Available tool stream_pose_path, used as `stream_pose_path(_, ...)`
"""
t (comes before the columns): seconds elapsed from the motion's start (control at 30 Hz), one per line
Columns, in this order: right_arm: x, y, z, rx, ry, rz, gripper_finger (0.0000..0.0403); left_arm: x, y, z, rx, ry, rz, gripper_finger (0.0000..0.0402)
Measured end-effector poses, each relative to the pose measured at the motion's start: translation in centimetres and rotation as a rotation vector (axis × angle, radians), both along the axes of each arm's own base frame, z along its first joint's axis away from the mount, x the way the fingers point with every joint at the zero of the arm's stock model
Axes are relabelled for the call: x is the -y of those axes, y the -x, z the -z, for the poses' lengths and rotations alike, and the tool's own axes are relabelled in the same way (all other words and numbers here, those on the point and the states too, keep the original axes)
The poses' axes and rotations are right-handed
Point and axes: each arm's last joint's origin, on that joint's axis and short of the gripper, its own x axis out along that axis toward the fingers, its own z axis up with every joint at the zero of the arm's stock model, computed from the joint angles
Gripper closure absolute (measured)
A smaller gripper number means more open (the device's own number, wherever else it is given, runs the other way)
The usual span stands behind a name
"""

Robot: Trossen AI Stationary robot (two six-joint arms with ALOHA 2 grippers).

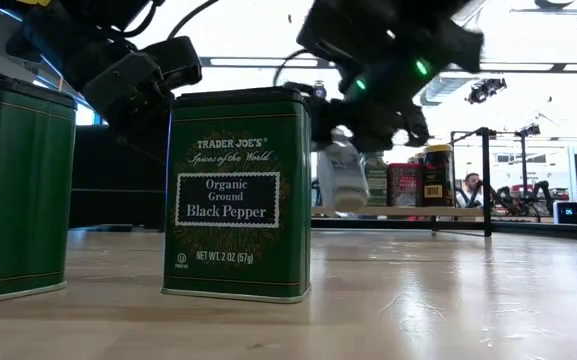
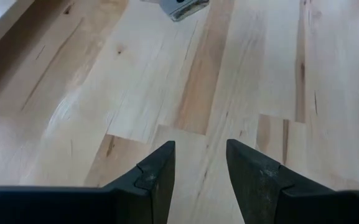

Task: Shelf spices
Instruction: Put the white seasoning bottle on the shelf aligned with the other white seasoning bottle

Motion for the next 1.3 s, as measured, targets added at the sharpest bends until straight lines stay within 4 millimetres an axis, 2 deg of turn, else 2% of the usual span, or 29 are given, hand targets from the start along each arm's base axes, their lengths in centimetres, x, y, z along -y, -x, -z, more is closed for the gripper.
stream_pose_path(0.2,-0.1,1.6,3.8,0.049,0.097,0.0,0.0206,0.0,0.0,0.0,0.002,-0.005,0.005,0.0264)
stream_pose_path(0.4,-0.2,2.5,4.8,0.081,0.115,-0.009,0.0185,0.0,0.0,0.0,0.003,-0.006,0.005,0.0264)
stream_pose_path(0.7,-2.6,3.1,4.9,0.032,0.133,-0.095,0.0179,0.0,-0.1,-0.1,0.007,-0.006,0.004,0.0264)
stream_pose_path(0.93,-2.2,2.9,4.6,0.063,0.159,-0.052,0.0177,0.0,-0.1,-0.1,0.006,-0.009,0.02,0.0264)
stream_pose_path(1.07,-2.1,1.7,3.6,0.061,0.173,-0.049,0.0177,0.1,0.0,0.3,0.117,-0.022,0.098,0.0263)
stream_pose_path(1.17,-2.2,0.9,2.8,0.006,0.189,-0.075,0.0183,-0.4,0.6,1.1,0.204,-0.005,0.095,0.0263)
stream_pose_path(1.3,-2.3,0.4,1.0,-0.132,0.156,-0.232,0.0191,-1.3,1.5,2.1,0.232,0.03,0.044,0.0263)
